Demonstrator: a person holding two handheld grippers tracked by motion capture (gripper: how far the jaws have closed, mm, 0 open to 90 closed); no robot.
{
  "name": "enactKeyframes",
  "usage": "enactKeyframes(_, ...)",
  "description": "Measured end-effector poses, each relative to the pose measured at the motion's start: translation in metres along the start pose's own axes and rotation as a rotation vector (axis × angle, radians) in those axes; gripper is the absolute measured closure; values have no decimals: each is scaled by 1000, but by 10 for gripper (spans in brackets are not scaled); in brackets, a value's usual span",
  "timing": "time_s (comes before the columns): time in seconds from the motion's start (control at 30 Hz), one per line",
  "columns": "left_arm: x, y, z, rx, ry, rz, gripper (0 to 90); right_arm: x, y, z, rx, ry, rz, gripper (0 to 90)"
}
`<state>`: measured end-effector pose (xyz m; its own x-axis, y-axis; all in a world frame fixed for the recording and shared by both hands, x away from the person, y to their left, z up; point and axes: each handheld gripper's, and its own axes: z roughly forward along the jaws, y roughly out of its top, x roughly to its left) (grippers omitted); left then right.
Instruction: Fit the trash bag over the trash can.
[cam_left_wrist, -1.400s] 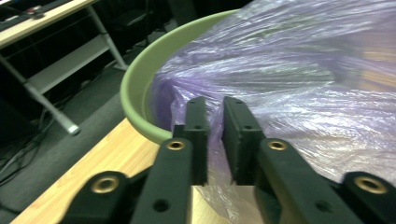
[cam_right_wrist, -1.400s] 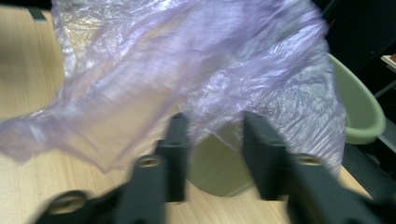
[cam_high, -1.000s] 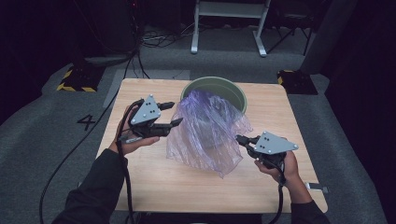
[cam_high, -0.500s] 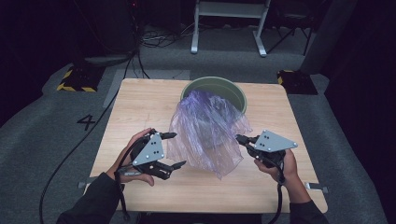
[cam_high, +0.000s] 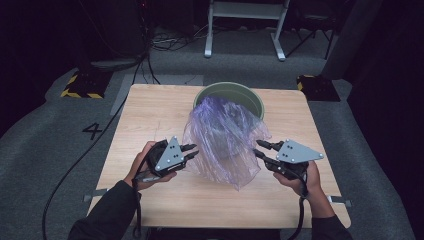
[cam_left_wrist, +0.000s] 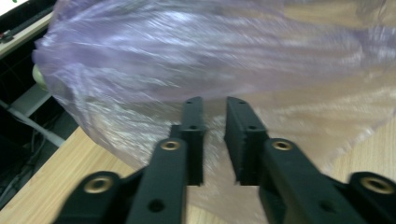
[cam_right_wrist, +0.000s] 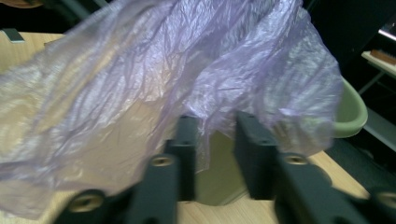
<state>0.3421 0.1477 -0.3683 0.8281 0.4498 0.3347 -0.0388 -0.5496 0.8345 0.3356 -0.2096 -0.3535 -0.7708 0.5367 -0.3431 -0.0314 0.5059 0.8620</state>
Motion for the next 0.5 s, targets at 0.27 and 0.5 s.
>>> enactKeyframes(0.27,-1,2,-10,-33,-44,-33,502,10,-13,-11,9,20,-55,329)
enactKeyframes(0.5,-12,-2,-13,-38,-79,-30,283,22,-24,-20,40,-12,-116,233)
